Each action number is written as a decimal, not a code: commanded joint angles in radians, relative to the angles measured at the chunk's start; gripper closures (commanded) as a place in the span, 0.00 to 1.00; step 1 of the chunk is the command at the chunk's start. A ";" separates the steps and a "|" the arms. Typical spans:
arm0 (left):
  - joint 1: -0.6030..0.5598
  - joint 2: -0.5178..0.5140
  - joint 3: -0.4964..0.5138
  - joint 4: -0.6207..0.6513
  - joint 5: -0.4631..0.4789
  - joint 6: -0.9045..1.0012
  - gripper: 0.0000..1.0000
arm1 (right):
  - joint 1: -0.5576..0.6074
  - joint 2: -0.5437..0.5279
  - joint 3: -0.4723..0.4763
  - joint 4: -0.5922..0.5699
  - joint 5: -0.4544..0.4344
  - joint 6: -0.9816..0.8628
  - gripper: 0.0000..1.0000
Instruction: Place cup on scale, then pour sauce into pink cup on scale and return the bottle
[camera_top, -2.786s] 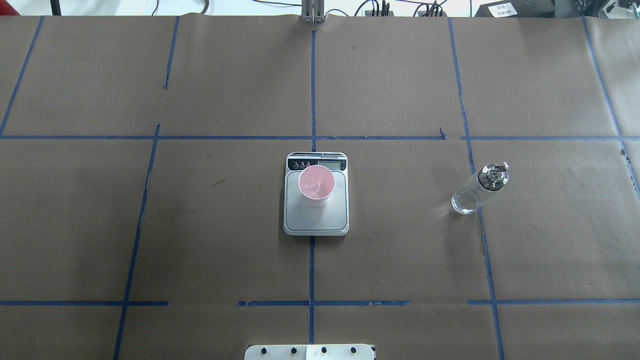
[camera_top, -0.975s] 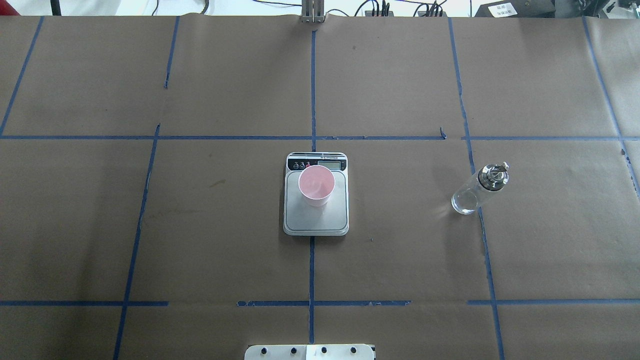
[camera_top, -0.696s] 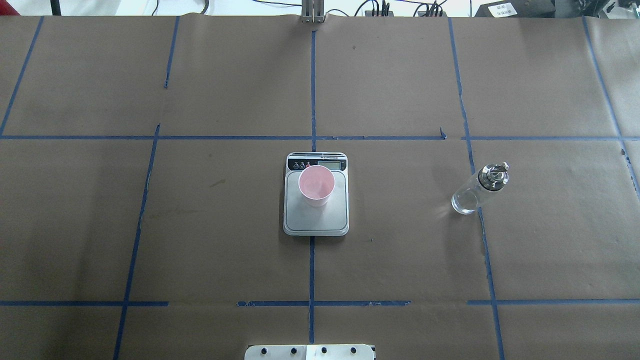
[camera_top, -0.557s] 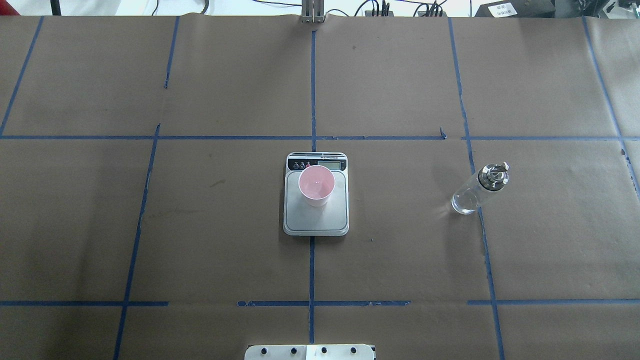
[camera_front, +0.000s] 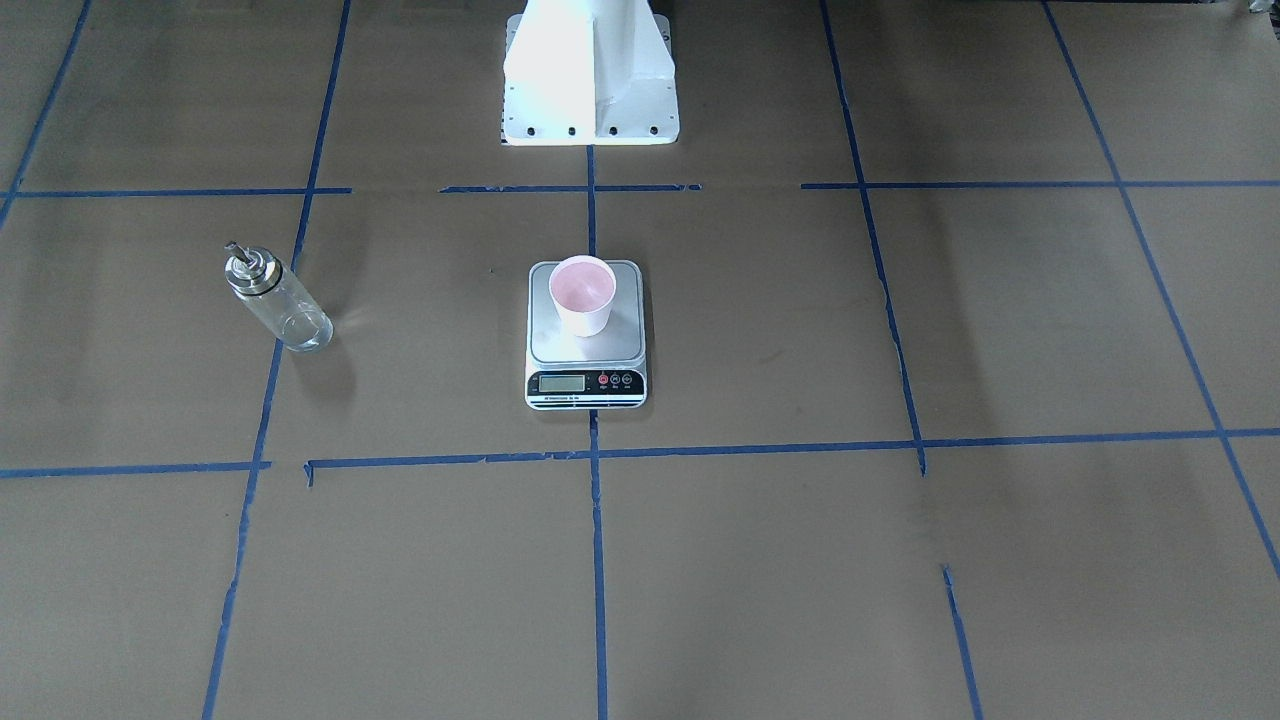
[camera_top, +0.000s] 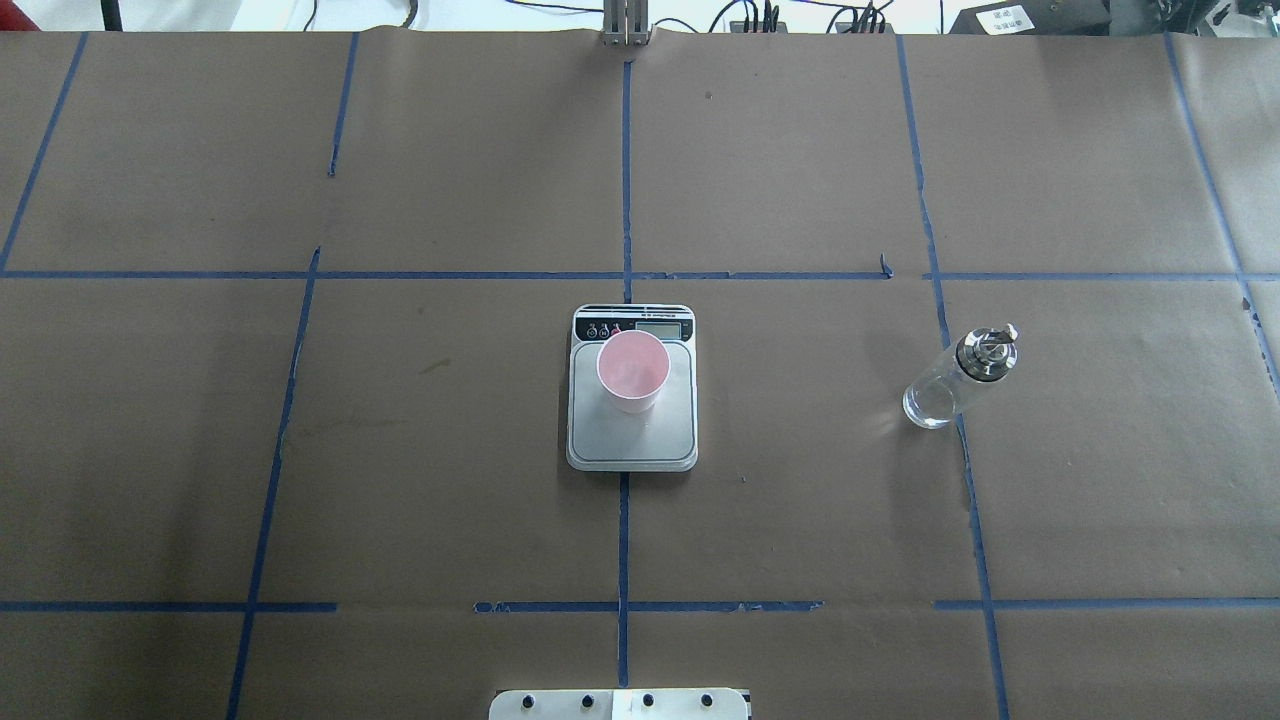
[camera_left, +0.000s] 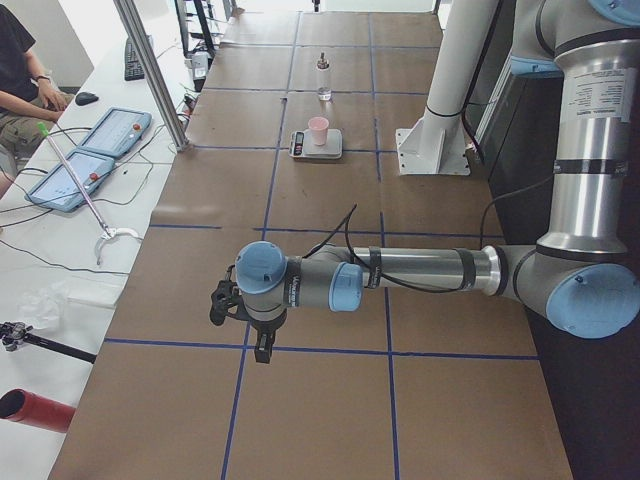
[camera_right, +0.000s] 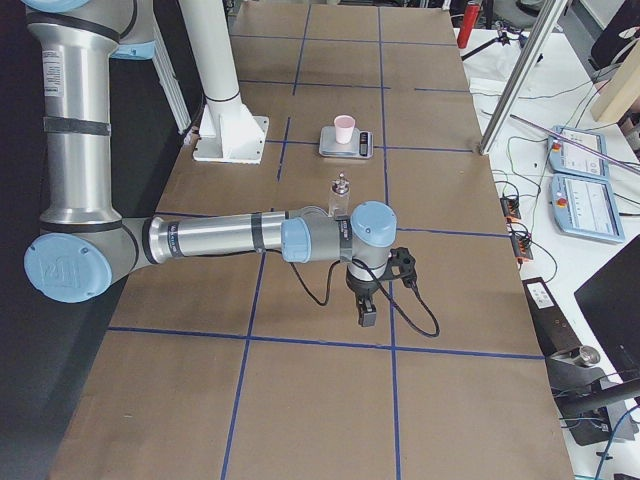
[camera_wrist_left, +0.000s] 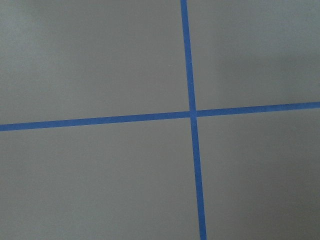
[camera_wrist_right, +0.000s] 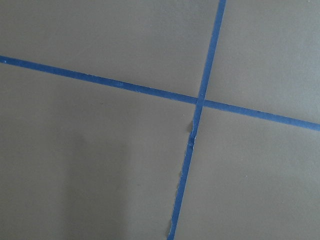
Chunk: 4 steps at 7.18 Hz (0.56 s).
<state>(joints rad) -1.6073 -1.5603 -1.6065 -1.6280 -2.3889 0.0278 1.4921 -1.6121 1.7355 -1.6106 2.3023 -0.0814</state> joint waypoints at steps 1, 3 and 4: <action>0.000 0.002 -0.021 0.045 0.000 0.009 0.00 | 0.020 -0.012 0.009 -0.008 0.029 0.000 0.00; 0.000 0.012 -0.019 0.042 0.005 0.009 0.00 | 0.027 -0.015 0.013 -0.025 0.055 0.000 0.00; 0.000 0.014 -0.019 0.040 0.005 0.007 0.00 | 0.028 -0.018 0.027 -0.032 0.057 0.000 0.00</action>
<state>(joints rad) -1.6076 -1.5510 -1.6255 -1.5865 -2.3844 0.0366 1.5171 -1.6272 1.7499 -1.6333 2.3521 -0.0813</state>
